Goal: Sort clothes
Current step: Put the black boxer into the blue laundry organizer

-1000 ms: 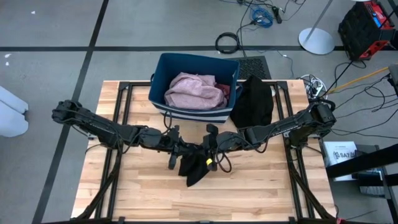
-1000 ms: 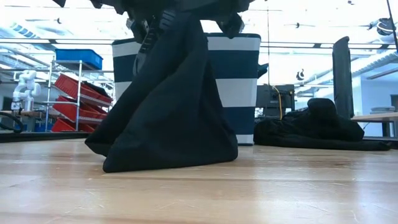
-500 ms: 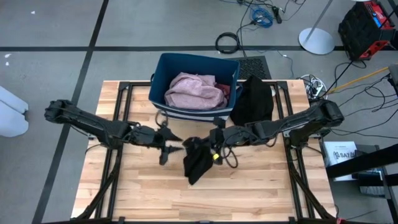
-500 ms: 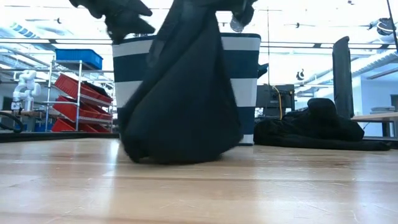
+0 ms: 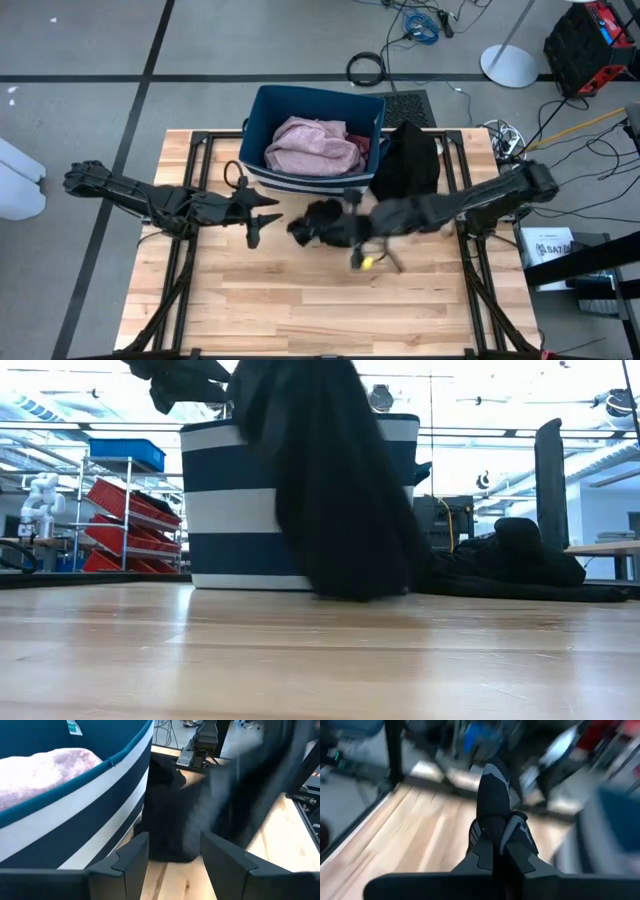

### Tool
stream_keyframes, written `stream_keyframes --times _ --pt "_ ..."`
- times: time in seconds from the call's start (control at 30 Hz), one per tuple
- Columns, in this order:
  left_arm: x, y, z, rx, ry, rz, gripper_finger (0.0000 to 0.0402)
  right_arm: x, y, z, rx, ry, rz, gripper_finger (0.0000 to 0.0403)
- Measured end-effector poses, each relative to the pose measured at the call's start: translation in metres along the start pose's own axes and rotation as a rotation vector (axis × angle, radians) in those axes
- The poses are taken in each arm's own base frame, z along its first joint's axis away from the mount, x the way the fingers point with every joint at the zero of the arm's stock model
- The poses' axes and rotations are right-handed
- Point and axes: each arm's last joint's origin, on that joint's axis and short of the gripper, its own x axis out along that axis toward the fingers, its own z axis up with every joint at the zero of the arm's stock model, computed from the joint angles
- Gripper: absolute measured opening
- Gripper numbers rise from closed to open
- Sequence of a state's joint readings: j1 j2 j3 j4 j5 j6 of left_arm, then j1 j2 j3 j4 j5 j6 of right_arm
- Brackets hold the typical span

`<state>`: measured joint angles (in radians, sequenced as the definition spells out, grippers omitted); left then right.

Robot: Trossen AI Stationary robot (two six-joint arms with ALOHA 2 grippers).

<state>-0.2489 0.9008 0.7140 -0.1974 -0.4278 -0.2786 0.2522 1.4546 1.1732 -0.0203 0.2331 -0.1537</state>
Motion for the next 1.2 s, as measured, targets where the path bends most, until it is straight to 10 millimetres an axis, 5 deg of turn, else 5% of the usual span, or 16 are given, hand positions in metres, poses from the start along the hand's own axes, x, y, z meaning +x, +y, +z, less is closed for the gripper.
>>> stream_keyframes --times 0.2,0.3,0.57,0.73,0.87,1.2 --pt "0.003 -0.001 -0.002 0.008 0.015 0.004 0.0187 0.059 0.057 -0.051 0.182 0.149 0.108 0.0001" --pt "0.003 -0.001 -0.002 0.013 0.014 0.004 0.0187 0.073 0.075 -0.065 0.286 0.171 0.208 0.0001" --pt "0.003 -0.001 -0.002 0.016 0.011 0.011 0.0187 0.057 0.061 -0.043 0.409 0.091 0.067 0.0001" --pt "0.003 -0.001 -0.002 0.012 0.015 0.013 0.0187 0.050 0.046 -0.068 0.550 0.326 -0.161 0.0001" --pt "0.003 -0.001 -0.002 0.012 0.011 0.014 0.0187 0.049 0.042 -0.086 0.705 0.512 -0.152 0.0011" --pt "0.003 0.001 -0.002 0.022 0.004 0.056 0.0187 0.068 0.051 -0.114 0.669 0.635 -0.115 0.0032"
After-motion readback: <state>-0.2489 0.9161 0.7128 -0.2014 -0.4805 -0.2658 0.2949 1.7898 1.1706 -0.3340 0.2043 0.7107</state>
